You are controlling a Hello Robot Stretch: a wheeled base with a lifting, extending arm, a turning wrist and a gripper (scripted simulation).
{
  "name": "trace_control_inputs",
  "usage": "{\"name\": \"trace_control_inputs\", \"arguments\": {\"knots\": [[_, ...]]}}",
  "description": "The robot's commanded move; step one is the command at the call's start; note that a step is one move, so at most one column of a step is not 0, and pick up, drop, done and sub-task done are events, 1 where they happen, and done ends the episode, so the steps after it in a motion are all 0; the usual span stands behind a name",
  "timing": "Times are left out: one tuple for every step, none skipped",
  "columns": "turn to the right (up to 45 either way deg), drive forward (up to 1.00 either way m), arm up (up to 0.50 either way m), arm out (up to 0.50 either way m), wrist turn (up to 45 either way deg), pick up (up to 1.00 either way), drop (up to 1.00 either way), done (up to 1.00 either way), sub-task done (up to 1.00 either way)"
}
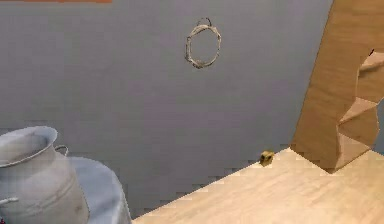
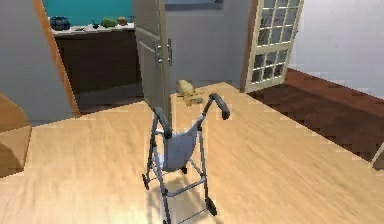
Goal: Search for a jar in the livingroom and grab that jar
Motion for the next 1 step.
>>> {"name": "trace_control_inputs", "arguments": {"knots": [[0.0, 0.4, 0.0, 0.0, 0.0, 0.0, 0.0, 0.0, 0.0]]}}
